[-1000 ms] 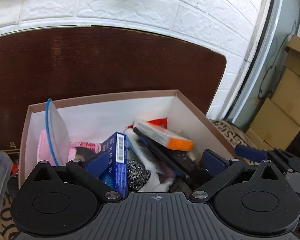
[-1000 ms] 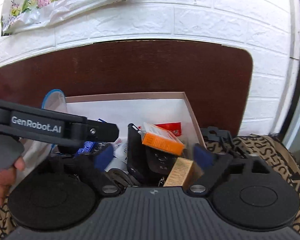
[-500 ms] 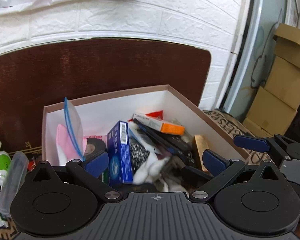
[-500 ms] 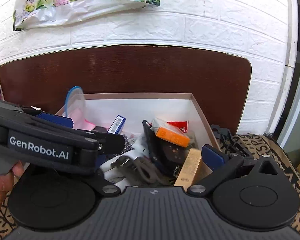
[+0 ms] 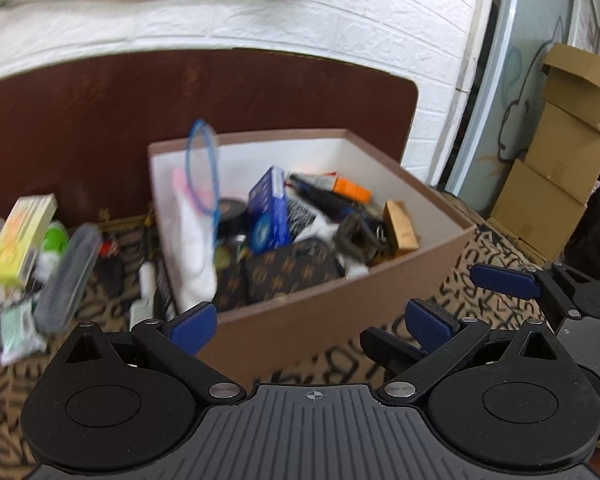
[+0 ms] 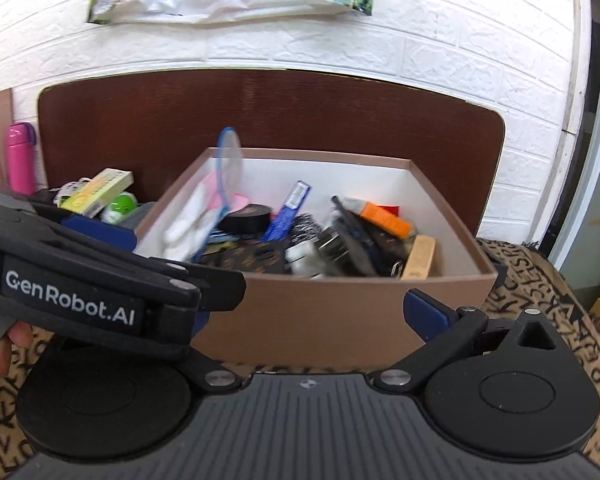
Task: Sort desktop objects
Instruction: 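Withdraw the left tool from the box back over the table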
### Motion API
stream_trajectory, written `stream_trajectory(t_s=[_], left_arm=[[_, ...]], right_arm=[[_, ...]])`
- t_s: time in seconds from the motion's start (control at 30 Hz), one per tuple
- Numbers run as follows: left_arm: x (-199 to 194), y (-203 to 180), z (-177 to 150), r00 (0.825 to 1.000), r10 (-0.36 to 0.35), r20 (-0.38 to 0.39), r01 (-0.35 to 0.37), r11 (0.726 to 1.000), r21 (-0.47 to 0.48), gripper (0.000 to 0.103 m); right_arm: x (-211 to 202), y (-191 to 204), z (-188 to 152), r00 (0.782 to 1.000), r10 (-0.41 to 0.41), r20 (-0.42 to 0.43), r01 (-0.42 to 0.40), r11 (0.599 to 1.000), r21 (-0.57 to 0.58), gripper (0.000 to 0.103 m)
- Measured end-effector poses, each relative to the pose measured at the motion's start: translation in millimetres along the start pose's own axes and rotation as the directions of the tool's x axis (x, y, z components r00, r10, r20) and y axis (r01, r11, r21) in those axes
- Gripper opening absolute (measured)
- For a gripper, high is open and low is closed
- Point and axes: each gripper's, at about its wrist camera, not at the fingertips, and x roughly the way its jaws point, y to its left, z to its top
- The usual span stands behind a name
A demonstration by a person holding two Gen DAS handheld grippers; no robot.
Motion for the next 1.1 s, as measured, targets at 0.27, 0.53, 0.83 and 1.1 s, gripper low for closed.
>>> stream_trajectory(t_s=[0.27, 0.53, 0.83, 1.1], left_arm=[[-27.6, 18.9, -40.4, 0.999, 0.031, -0.022, -0.032, 0.998, -0.048, 0.103], [-41.4, 37.6, -72.8, 0.994, 0.100, -0.049, -0.103, 0.991, -0.079, 0.103], [-44.1, 58.6, -100.3, 0.982, 0.154, -0.110, -0.167, 0.980, -0.111, 0.103], [-52.2, 71.7, -110.7, 0.977, 0.177, -0.123, -0.193, 0.972, -0.135, 0.103]], right_arm=[[-14.5, 38.7, -26.2, 0.998, 0.062, -0.006, -0.062, 0.998, 0.031, 0.103], [-15.8, 71.2, -47.1, 0.994, 0.104, -0.037, -0.101, 0.992, 0.070, 0.103], [-10.0, 97.0, -66.9, 0.988, 0.130, -0.083, -0.121, 0.987, 0.104, 0.103], [-12.3, 115.6, -71.2, 0.986, 0.148, -0.080, -0.142, 0.986, 0.082, 0.103]])
